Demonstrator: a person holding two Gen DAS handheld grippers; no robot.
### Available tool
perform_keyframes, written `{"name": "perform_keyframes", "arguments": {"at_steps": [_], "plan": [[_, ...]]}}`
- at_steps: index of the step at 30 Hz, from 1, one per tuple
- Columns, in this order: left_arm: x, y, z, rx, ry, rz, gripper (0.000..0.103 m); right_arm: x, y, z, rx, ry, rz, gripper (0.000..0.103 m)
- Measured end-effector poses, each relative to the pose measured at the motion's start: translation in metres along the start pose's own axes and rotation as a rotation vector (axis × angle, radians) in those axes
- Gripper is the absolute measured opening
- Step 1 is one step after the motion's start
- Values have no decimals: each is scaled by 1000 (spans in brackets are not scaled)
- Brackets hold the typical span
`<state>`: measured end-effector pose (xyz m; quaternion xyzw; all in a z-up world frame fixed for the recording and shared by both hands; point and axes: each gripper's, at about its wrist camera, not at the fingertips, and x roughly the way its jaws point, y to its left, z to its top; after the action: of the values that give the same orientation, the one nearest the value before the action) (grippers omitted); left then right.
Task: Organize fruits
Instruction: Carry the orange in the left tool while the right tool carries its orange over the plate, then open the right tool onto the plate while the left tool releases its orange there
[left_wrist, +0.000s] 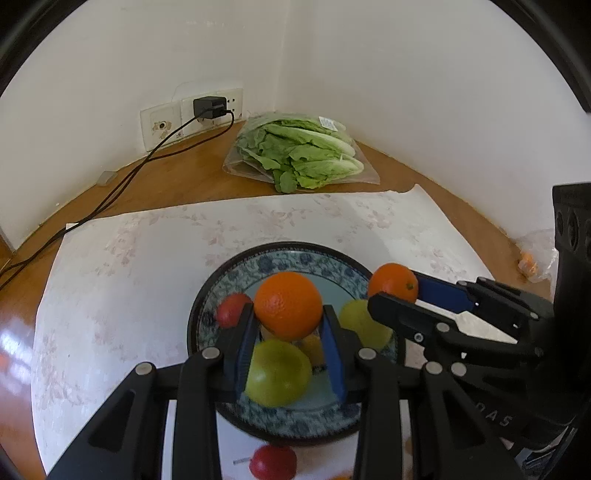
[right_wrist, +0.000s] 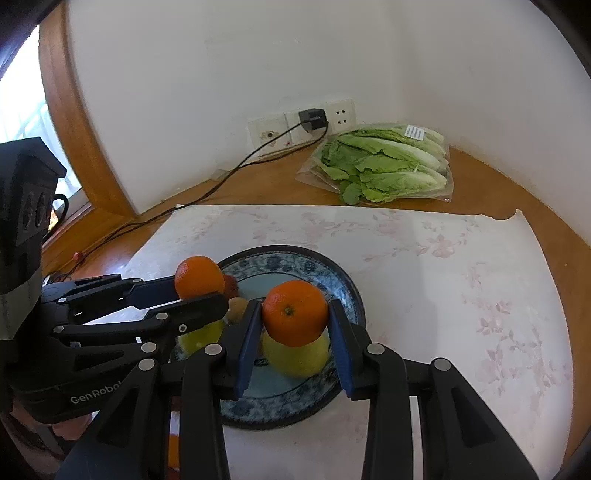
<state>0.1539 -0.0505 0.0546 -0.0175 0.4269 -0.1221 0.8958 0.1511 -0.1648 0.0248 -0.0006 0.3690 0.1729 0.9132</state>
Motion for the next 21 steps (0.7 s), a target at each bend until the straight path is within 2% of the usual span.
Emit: {"name": "perform_keyframes", "arguments": {"at_steps": [7, 11, 21], "plan": [[20, 7, 7, -32, 40, -7, 36, 19, -10, 6, 31, 18, -2, 37], [23, 7, 8, -14, 26, 7, 36, 28, -14, 7, 39, 32, 2, 37], [29, 5, 12, 5, 14, -21, 36, 40, -23, 5, 79, 27, 21, 37]]}}
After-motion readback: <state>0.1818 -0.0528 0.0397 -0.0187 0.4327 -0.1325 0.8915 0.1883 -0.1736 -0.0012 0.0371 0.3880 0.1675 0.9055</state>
